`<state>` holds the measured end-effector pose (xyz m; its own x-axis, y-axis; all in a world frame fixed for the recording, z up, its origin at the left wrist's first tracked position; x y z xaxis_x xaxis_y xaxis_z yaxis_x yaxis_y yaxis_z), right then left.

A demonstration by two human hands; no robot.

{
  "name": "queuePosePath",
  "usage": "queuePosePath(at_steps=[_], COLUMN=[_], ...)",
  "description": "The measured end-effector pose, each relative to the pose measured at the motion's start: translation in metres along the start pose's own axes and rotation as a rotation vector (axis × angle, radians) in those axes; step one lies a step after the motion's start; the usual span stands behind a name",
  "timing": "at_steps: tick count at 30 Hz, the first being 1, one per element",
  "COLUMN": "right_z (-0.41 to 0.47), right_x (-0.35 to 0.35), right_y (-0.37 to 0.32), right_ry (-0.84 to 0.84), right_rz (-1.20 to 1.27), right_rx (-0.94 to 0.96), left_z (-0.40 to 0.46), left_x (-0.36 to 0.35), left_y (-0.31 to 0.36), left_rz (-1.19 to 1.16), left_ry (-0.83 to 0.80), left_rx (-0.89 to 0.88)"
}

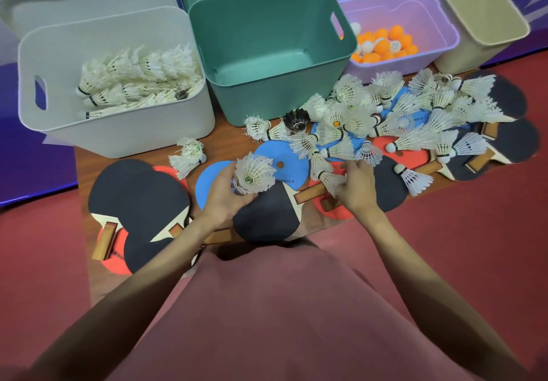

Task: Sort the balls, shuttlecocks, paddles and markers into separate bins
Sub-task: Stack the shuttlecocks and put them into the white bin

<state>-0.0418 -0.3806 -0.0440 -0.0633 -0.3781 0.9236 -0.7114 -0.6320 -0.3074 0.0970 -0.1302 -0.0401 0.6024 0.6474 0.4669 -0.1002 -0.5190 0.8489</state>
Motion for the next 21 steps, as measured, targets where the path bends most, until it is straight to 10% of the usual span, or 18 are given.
queuePosePath(at_steps=[7,17,21], right_z=[0.010,-0.015,-0.024], right_x=[-0.009,0.053,0.037], right_y=[0.000,-0.072,-0.099], right_ry=[-0.141,-0.062,-0.160], right_rz=[-0.091,0.655,0.601], right_rx=[0.095,0.301,0.366], left_z=[0.003,0.000,0.002], left_x=[-0.001,-0.013,-0.022], left_y=[0.009,0.017,0.029], left_rz=[0.055,0.145,0.136], left_ry=[-0.004,-0.005,-0.042], left_rx=[-0.045,-0.115,-0.142])
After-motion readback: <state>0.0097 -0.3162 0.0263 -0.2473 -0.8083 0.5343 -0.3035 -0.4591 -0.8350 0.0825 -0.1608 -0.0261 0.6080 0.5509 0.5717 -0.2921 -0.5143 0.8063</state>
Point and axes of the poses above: each hand's wrist, its own z-axis towards the middle knuckle, its own x-axis out of the back of the hand, y = z × x, the point moved 7 cm from there along z, towards the middle knuckle, and after that the axes turned 1 degree about -x, right-handed, at the moved point
